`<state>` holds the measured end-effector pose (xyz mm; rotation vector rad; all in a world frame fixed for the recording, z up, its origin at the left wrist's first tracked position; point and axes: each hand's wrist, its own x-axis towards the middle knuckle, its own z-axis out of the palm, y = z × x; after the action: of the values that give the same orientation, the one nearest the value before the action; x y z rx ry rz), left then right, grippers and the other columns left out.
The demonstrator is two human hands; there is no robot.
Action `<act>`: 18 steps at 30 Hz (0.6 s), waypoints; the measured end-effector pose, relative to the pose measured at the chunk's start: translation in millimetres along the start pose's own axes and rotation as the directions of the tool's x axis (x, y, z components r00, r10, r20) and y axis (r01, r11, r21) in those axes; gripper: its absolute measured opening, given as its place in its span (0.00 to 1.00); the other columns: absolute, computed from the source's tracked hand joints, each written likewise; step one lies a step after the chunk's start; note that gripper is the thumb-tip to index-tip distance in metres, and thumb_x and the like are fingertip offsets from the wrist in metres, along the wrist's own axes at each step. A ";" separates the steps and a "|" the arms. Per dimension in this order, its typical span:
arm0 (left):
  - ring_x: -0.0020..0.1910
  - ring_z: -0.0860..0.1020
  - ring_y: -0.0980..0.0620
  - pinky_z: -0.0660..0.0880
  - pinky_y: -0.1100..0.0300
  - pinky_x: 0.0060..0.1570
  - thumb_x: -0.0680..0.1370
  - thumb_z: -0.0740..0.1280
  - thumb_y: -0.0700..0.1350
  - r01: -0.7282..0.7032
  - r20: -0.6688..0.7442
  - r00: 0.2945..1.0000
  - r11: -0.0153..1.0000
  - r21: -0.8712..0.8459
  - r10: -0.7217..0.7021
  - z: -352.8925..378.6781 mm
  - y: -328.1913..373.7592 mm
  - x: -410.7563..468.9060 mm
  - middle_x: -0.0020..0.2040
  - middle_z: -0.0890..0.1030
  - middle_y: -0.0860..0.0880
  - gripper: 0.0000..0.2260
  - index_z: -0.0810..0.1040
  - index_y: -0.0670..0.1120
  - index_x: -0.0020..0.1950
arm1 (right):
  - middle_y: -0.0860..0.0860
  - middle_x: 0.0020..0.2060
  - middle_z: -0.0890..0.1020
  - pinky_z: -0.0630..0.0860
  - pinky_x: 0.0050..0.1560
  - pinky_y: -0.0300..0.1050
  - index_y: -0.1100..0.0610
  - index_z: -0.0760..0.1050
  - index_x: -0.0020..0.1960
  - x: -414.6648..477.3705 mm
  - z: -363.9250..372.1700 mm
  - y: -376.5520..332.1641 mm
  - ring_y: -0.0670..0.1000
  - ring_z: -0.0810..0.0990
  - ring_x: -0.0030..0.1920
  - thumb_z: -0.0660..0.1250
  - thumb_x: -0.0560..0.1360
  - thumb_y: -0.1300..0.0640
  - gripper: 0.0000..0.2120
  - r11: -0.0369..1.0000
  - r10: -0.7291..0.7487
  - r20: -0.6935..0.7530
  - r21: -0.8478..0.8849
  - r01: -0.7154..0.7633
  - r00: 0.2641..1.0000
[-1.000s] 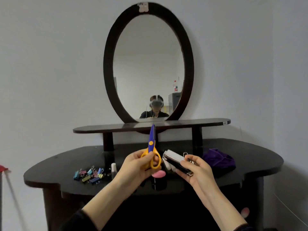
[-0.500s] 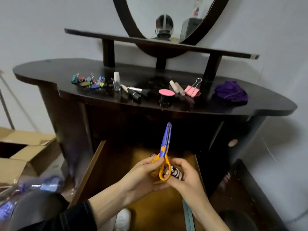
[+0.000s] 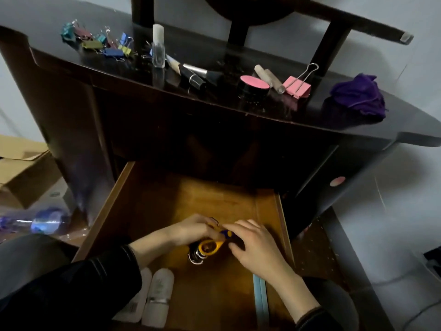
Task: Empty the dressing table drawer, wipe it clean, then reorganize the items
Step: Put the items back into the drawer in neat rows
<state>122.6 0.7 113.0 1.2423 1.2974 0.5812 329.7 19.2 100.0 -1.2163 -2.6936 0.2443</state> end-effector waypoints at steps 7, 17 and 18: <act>0.39 0.76 0.51 0.70 0.59 0.41 0.79 0.69 0.55 -0.097 -0.335 0.934 0.990 0.099 0.125 -19.1 -13.1 13.2 0.38 0.78 0.46 0.19 0.83 0.39 0.45 | 0.46 0.32 0.82 0.82 0.40 0.44 0.51 0.79 0.44 6.9 9.4 -2.3 0.45 0.81 0.34 0.71 0.77 0.45 0.10 0.900 0.368 0.140 0.194 -0.390 0.919; 0.33 0.76 0.59 0.67 0.70 0.31 0.79 0.68 0.55 -0.091 -0.287 0.937 0.933 0.348 0.199 -11.8 -33.9 15.7 0.33 0.78 0.53 0.14 0.81 0.50 0.38 | 0.50 0.30 0.82 0.82 0.37 0.43 0.54 0.76 0.40 0.5 10.8 -14.5 0.49 0.83 0.29 0.68 0.77 0.46 0.13 0.833 0.544 0.290 -0.069 -0.549 0.788; 0.36 0.78 0.57 0.70 0.67 0.34 0.79 0.68 0.55 -0.090 -0.273 0.941 0.926 0.366 0.199 -11.4 -36.7 16.1 0.35 0.80 0.52 0.13 0.82 0.49 0.39 | 0.51 0.33 0.83 0.83 0.41 0.45 0.54 0.77 0.44 -1.0 11.6 -15.9 0.50 0.84 0.32 0.68 0.77 0.46 0.11 0.834 0.545 0.308 -0.098 -0.544 0.780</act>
<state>105.3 7.7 75.8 1.5991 1.6281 0.6910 316.1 7.2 92.1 -2.1117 -2.5022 0.5600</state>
